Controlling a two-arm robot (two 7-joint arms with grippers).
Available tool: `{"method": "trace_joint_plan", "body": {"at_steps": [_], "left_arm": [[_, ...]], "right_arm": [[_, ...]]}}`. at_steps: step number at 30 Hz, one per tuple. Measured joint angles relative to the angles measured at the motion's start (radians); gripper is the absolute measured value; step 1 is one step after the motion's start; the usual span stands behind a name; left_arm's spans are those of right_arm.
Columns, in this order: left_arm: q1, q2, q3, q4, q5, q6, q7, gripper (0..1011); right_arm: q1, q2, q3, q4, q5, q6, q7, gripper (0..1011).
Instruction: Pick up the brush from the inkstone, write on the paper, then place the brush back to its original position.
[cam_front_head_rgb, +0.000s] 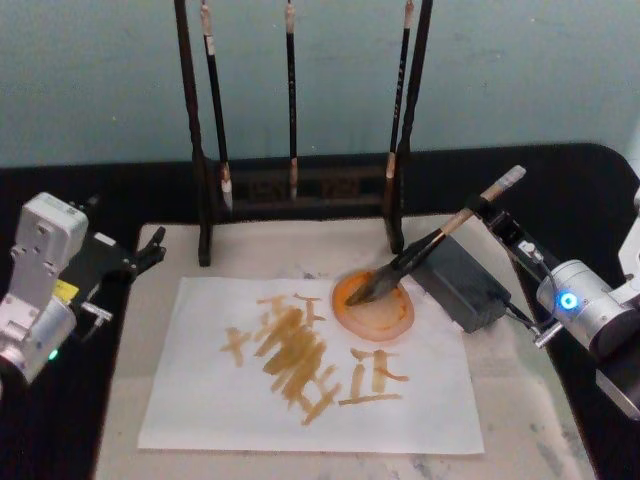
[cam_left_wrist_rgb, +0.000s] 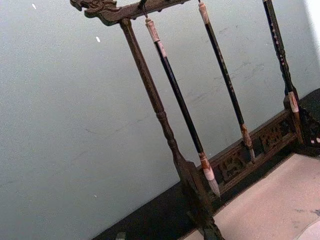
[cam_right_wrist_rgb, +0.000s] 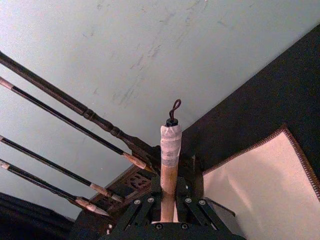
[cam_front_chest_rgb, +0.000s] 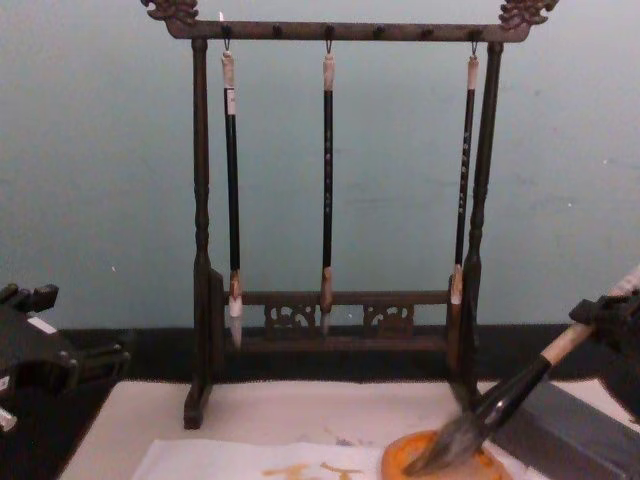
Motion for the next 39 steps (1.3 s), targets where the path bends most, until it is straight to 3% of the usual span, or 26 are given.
{"method": "trace_joint_plan", "body": {"at_steps": [8, 27, 35, 39], "left_arm": [[0.000, 0.000, 0.000, 0.000, 0.000, 0.000, 0.000, 1009], [0.000, 0.000, 0.000, 0.000, 0.000, 0.000, 0.000, 1010], [0.000, 0.000, 0.000, 0.000, 0.000, 0.000, 0.000, 1010], [0.000, 0.000, 0.000, 0.000, 0.000, 0.000, 0.000, 1010]], "right_arm": [[-0.001, -0.001, 0.001, -0.001, 0.000, 0.001, 0.001, 189], [-0.001, -0.001, 0.002, -0.001, -0.001, 0.002, 0.002, 815], [-0.001, -0.001, 0.002, -0.001, -0.001, 0.002, 0.002, 1000], [-0.001, -0.001, 0.002, -0.001, -0.002, 0.002, 0.002, 1000]]}}
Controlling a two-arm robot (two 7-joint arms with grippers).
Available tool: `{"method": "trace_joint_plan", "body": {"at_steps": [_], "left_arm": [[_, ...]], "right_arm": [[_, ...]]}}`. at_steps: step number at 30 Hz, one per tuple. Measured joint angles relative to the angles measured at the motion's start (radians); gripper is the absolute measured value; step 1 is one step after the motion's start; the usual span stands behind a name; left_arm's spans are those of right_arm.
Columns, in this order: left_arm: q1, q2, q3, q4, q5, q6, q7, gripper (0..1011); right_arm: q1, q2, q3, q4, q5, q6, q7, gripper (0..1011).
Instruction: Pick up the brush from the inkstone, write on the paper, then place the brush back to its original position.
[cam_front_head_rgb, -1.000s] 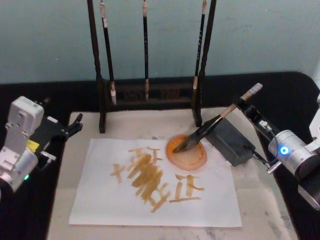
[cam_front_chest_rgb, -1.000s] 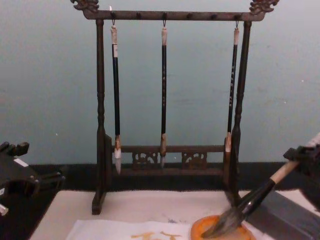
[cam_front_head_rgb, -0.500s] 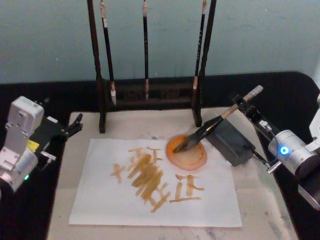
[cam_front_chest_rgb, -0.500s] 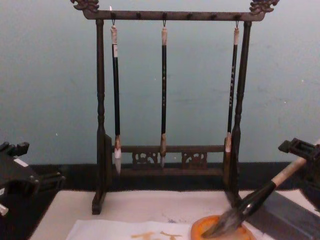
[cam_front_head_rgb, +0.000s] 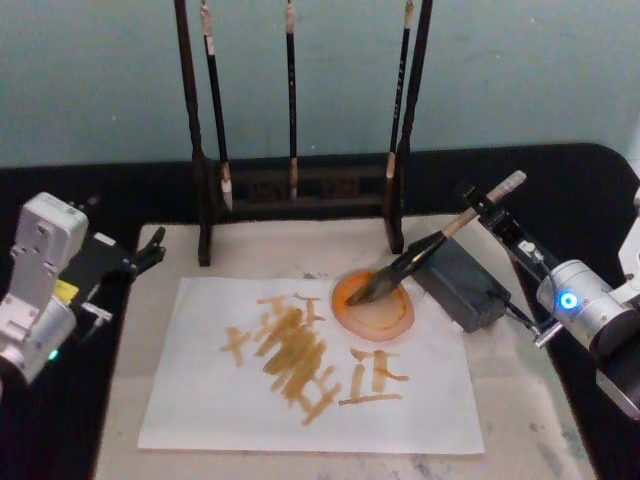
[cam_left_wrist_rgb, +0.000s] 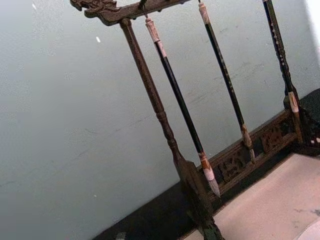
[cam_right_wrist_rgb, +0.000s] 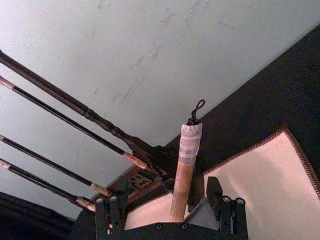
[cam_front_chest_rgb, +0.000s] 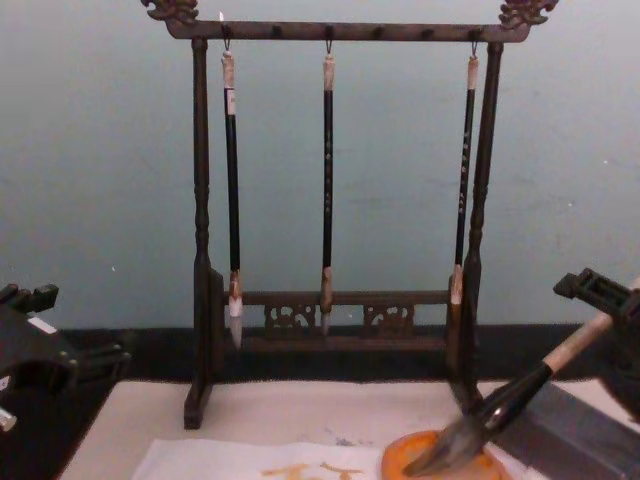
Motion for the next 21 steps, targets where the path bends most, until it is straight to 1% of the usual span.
{"method": "trace_joint_plan", "body": {"at_steps": [5, 11, 16, 21], "left_arm": [[0.000, 0.000, 0.000, 0.000, 0.000, 0.000, 0.000, 1009], [0.000, 0.000, 0.000, 0.000, 0.000, 0.000, 0.000, 1010], [0.000, 0.000, 0.000, 0.000, 0.000, 0.000, 0.000, 1009], [0.000, 0.000, 0.000, 0.000, 0.000, 0.000, 0.000, 1010]], "right_arm": [[0.000, 0.001, -0.002, 0.000, 0.000, -0.001, 0.000, 1000], [-0.013, 0.023, -0.020, -0.027, 0.000, -0.007, -0.008, 1000], [-0.049, 0.045, -0.024, -0.079, 0.010, -0.015, -0.040, 1000], [-0.098, 0.068, -0.020, -0.138, 0.023, -0.028, -0.079, 1000]]}}
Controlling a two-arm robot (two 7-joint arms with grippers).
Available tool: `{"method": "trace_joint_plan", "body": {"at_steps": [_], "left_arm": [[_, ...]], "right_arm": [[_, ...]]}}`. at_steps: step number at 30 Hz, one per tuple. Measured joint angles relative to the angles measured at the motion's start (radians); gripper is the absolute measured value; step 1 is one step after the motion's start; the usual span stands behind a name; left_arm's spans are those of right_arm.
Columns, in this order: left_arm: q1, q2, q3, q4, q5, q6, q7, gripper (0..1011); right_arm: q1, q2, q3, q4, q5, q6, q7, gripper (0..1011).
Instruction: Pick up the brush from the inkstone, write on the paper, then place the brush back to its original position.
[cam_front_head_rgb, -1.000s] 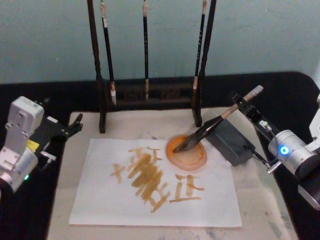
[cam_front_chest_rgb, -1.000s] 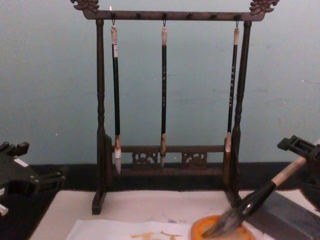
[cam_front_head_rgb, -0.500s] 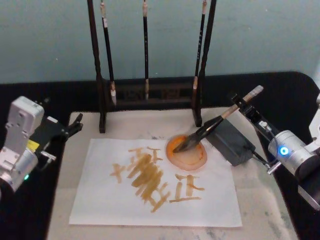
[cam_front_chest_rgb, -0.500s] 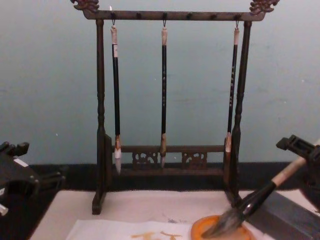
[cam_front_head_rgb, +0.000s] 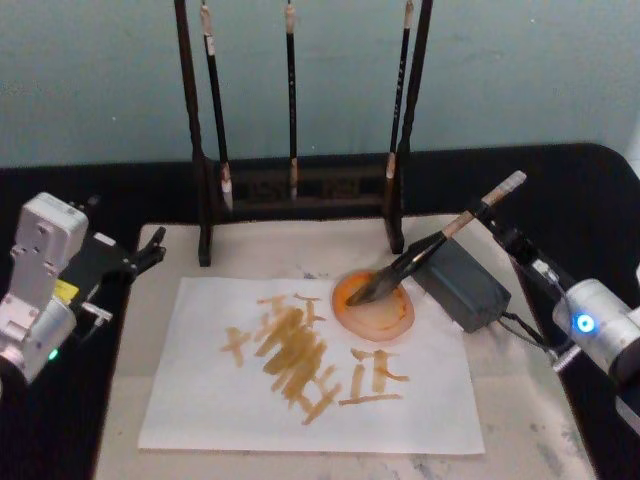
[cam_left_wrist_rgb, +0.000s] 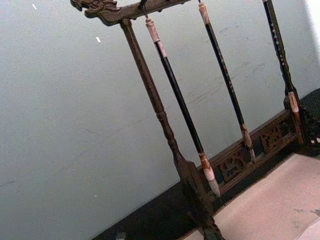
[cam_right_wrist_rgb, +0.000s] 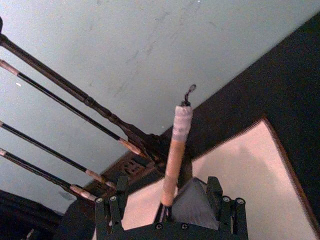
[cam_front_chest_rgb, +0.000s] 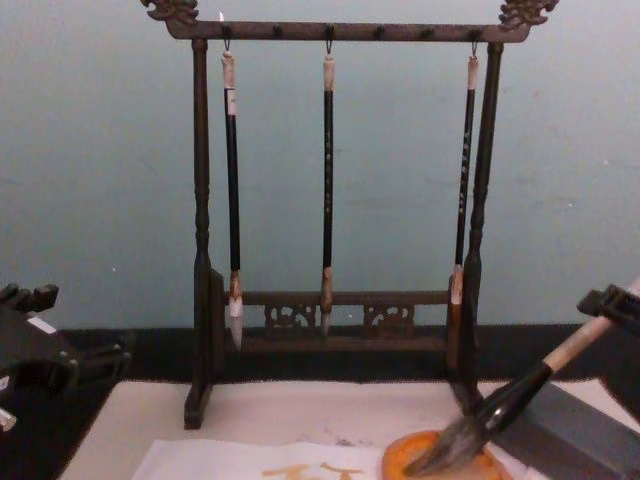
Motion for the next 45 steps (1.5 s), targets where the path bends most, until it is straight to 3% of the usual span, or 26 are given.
{"method": "trace_joint_plan", "body": {"at_steps": [7, 11, 12, 15, 16, 20, 22, 30, 31, 32, 37, 41, 45], "left_arm": [[0.000, 0.000, 0.000, 0.000, 0.000, 0.000, 0.000, 1010], [0.000, 0.000, 0.000, 0.000, 0.000, 0.000, 0.000, 1010], [0.000, 0.000, 0.000, 0.000, 0.000, 0.000, 0.000, 1010], [0.000, 0.000, 0.000, 0.000, 0.000, 0.000, 0.000, 1010], [0.000, 0.000, 0.000, 0.000, 0.000, 0.000, 0.000, 1010], [0.000, 0.000, 0.000, 0.000, 0.000, 0.000, 0.000, 1009], [0.000, 0.000, 0.000, 0.000, 0.000, 0.000, 0.000, 1010], [0.000, 0.000, 0.000, 0.000, 0.000, 0.000, 0.000, 1010], [0.000, 0.000, 0.000, 0.000, 0.000, 0.000, 0.000, 1010], [0.000, 0.000, 0.000, 0.000, 0.000, 0.000, 0.000, 1010], [0.000, 0.000, 0.000, 0.000, 0.000, 0.000, 0.000, 1010], [0.000, 0.000, 0.000, 0.000, 0.000, 0.000, 0.000, 1010], [0.000, 0.000, 0.000, 0.000, 0.000, 0.000, 0.000, 1010]], "right_arm": [[-0.067, 0.039, -0.011, -0.088, -0.018, -0.036, -0.042, 1000], [-0.089, 0.064, -0.037, -0.134, -0.085, -0.084, -0.075, 1000], [-0.094, 0.072, -0.050, -0.151, -0.129, -0.106, -0.092, 1000], [-0.099, 0.078, -0.067, -0.171, -0.197, -0.132, -0.119, 1000], [-0.100, 0.081, -0.081, -0.182, -0.250, -0.149, -0.139, 1000], [-0.099, 0.087, -0.119, -0.200, -0.382, -0.182, -0.187, 1000], [-0.096, 0.087, -0.132, -0.201, -0.428, -0.190, -0.204, 1000], [-0.061, 0.083, -0.222, -0.168, -0.705, -0.214, -0.311, 1000], [-0.061, 0.083, -0.222, -0.168, -0.705, -0.214, -0.311, 1000], [-0.056, 0.082, -0.236, -0.160, -0.751, -0.216, -0.329, 1000], [-0.044, 0.074, -0.269, -0.133, -0.867, -0.219, -0.374, 1000], [-0.042, 0.067, -0.281, -0.119, -0.918, -0.220, -0.390, 1000], [-0.042, 0.060, -0.281, -0.110, -0.938, -0.219, -0.392, 1000]]}}
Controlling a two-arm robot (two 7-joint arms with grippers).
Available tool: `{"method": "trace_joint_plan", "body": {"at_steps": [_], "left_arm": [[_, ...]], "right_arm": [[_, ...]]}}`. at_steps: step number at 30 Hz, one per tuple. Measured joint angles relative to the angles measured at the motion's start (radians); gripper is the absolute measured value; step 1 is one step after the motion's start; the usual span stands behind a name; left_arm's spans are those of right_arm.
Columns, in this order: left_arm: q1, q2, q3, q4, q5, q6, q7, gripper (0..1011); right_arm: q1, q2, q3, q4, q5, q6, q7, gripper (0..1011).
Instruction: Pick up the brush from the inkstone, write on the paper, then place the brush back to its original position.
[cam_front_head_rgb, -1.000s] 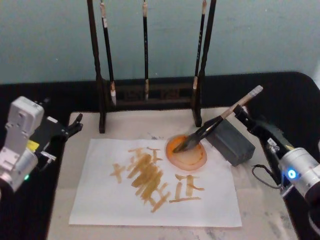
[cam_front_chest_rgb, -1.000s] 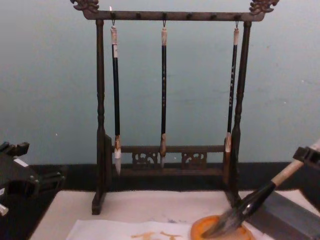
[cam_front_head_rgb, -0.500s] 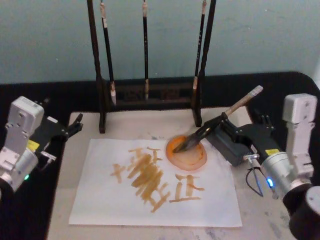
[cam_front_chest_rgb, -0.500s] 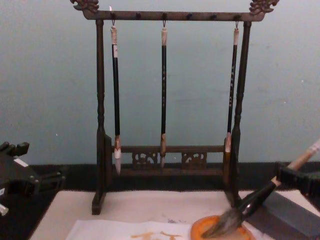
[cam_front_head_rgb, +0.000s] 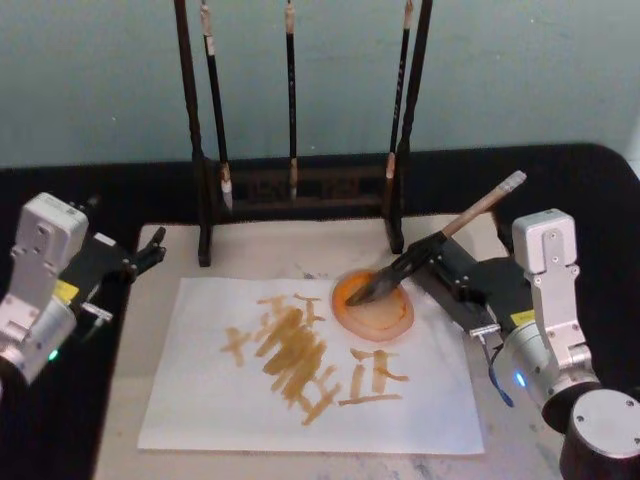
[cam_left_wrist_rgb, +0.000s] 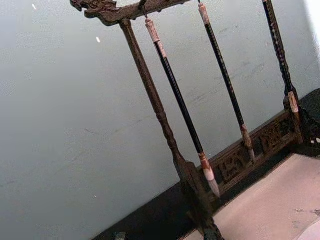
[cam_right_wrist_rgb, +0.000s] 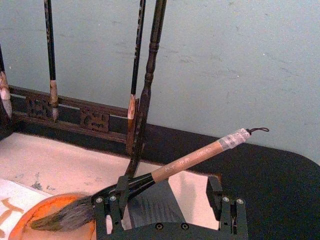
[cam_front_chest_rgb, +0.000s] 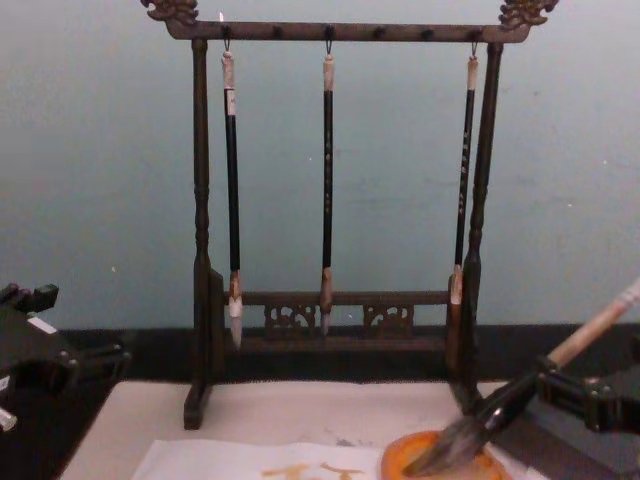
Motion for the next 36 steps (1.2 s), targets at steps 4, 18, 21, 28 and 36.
{"method": "trace_joint_plan", "body": {"at_steps": [4, 18, 21, 28, 36], "left_arm": [[0.000, 0.000, 0.000, 0.000, 0.000, 0.000, 0.000, 1010], [0.000, 0.000, 0.000, 0.000, 0.000, 0.000, 0.000, 1010], [0.000, 0.000, 0.000, 0.000, 0.000, 0.000, 0.000, 1010], [0.000, 0.000, 0.000, 0.000, 0.000, 0.000, 0.000, 1010], [0.000, 0.000, 0.000, 0.000, 0.000, 0.000, 0.000, 1010]], "right_arm": [[0.000, -0.007, 0.003, 0.005, -0.008, 0.004, 0.001, 1000], [-0.001, -0.004, 0.003, 0.004, -0.008, 0.004, 0.001, 1000], [-0.001, -0.004, 0.003, 0.004, -0.007, 0.004, 0.001, 1000], [-0.001, -0.004, 0.002, 0.003, -0.007, 0.004, 0.001, 1000], [-0.001, -0.003, 0.002, 0.002, -0.007, 0.004, 0.001, 1000]]}}
